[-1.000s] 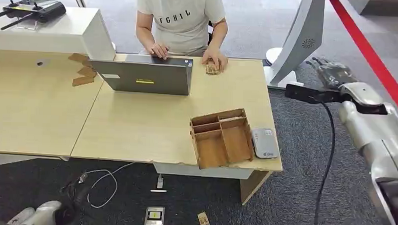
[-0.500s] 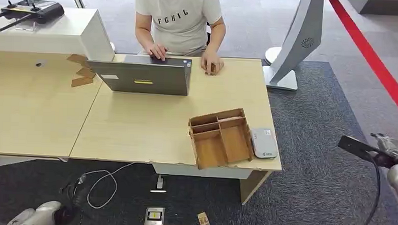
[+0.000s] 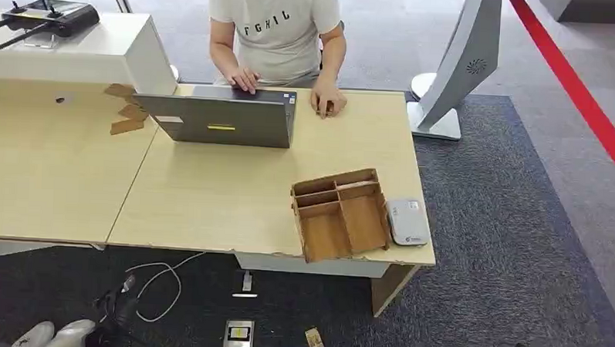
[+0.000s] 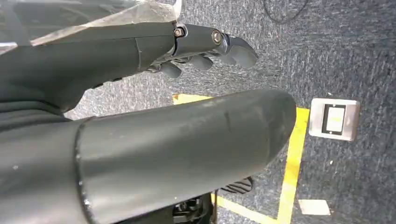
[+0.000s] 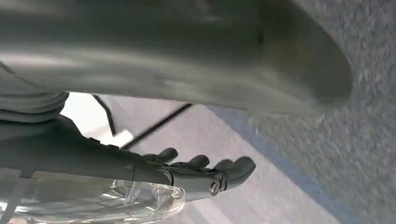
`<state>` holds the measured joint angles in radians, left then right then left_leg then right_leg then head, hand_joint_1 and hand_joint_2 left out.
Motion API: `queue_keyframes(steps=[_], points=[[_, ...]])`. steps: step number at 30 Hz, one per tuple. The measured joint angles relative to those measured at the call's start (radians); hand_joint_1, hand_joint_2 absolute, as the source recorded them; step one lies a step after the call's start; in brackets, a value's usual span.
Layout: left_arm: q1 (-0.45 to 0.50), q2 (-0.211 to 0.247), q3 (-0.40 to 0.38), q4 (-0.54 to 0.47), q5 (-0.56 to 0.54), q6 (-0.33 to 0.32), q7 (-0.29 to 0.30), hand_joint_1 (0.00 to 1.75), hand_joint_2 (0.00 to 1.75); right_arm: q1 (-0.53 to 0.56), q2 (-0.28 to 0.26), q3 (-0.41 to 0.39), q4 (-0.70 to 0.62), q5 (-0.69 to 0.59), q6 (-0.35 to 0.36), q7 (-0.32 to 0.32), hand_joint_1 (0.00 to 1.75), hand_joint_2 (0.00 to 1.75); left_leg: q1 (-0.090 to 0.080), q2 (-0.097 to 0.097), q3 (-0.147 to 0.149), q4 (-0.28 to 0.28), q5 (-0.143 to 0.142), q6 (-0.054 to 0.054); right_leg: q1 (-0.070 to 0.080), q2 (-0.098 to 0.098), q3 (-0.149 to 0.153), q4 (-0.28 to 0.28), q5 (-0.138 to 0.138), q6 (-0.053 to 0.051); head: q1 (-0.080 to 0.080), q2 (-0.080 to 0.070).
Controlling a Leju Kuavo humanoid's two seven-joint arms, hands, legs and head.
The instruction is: Pass the card to the sensor for recognition and then transmit it.
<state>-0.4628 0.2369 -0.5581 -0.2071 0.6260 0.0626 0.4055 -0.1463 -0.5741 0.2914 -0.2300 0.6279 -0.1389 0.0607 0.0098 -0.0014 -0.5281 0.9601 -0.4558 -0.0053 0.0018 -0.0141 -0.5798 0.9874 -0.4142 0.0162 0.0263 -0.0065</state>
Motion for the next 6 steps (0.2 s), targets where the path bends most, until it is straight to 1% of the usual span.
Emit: queue_keyframes(steps=[3,6], points=[[0.005,-0.001,0.001,-0.001,0.007,0.001,-0.004,0.00,0.00,0.014,0.033,-0.029,0.009,-0.008,0.006,0.006,0.00,0.00,0.000,0.000,0.001,0.000,0.001,-0.001,0.000,0.001,0.001,0.000,0.000,0.000,0.000,0.000],[0.013,0.000,0.005,-0.003,0.018,0.005,-0.015,0.00,0.00,0.019,0.077,-0.066,0.018,-0.035,0.030,0.043,0.00,0.00,0.000,0.000,0.002,0.000,0.001,-0.001,0.001,0.001,0.001,0.000,0.001,-0.001,0.000,0.000]])
